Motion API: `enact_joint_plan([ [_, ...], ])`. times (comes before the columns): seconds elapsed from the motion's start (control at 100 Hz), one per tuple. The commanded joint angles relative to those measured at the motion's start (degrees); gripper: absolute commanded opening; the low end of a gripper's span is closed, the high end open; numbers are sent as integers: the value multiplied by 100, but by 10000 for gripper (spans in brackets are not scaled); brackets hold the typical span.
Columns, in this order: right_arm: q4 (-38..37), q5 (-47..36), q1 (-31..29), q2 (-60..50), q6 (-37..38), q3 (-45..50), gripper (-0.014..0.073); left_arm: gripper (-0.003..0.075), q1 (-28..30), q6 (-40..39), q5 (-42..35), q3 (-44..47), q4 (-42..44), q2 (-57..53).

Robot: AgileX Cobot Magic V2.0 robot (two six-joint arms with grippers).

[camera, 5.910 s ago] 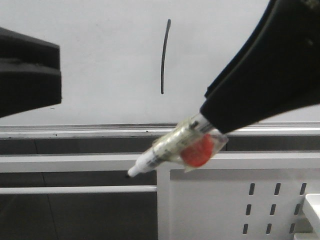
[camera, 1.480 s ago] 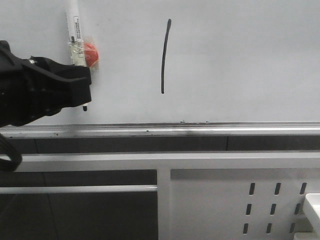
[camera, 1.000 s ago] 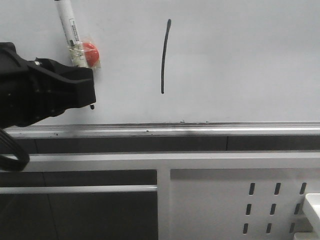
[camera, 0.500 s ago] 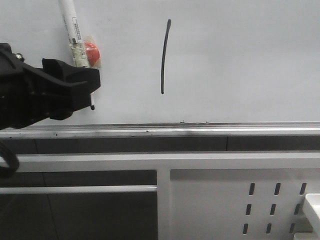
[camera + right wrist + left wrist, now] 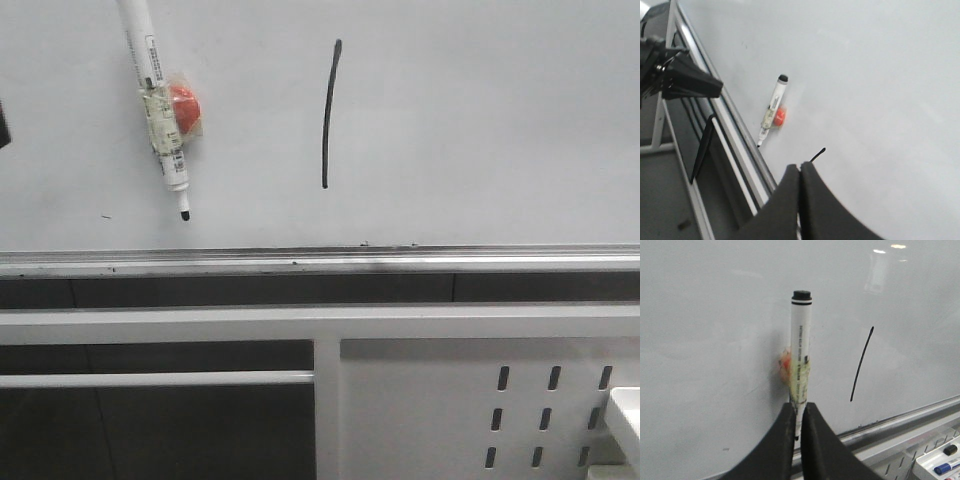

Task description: Write number 1 on whiteboard

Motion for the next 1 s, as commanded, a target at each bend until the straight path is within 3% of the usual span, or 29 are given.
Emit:
enact_joint_plan([
  [0.0, 418, -1189, -31, -485, 7, 448, -60, -20, 1, 16, -1262, 257, -6, -296],
  [0.1, 674, -1816, -31, -1020, 7, 1384, -60, -20, 1, 103, -353, 198, -39, -370],
  [0.22, 899, -1894, -31, -1433, 7, 2336, -60, -20, 1, 142, -427, 224, 29, -370],
  [0.36, 1938, -2202, -31, -1579, 7, 3061, -60, -20, 1, 273, -691, 224, 17, -383],
  [0.45, 2084, -2382, -31, -1579, 7, 3128, -60, -20, 1, 273, -478, 200, 6, -383],
  [0.63, 2084, -2385, -31, -1579, 7, 3128, -60, -20, 1, 665, 875, -98, 96, -383],
  [0.76, 2084, -2357, -31, -1579, 7, 3128, -60, -20, 1, 721, 1324, -495, 318, -383],
  [0.89, 2084, -2319, -31, -1579, 7, 3128, -60, -20, 1, 1486, 1881, -997, 278, -383],
  [0.99, 2084, -2313, -31, -1579, 7, 3128, -60, -20, 1, 1575, 2669, -1432, 278, -600],
])
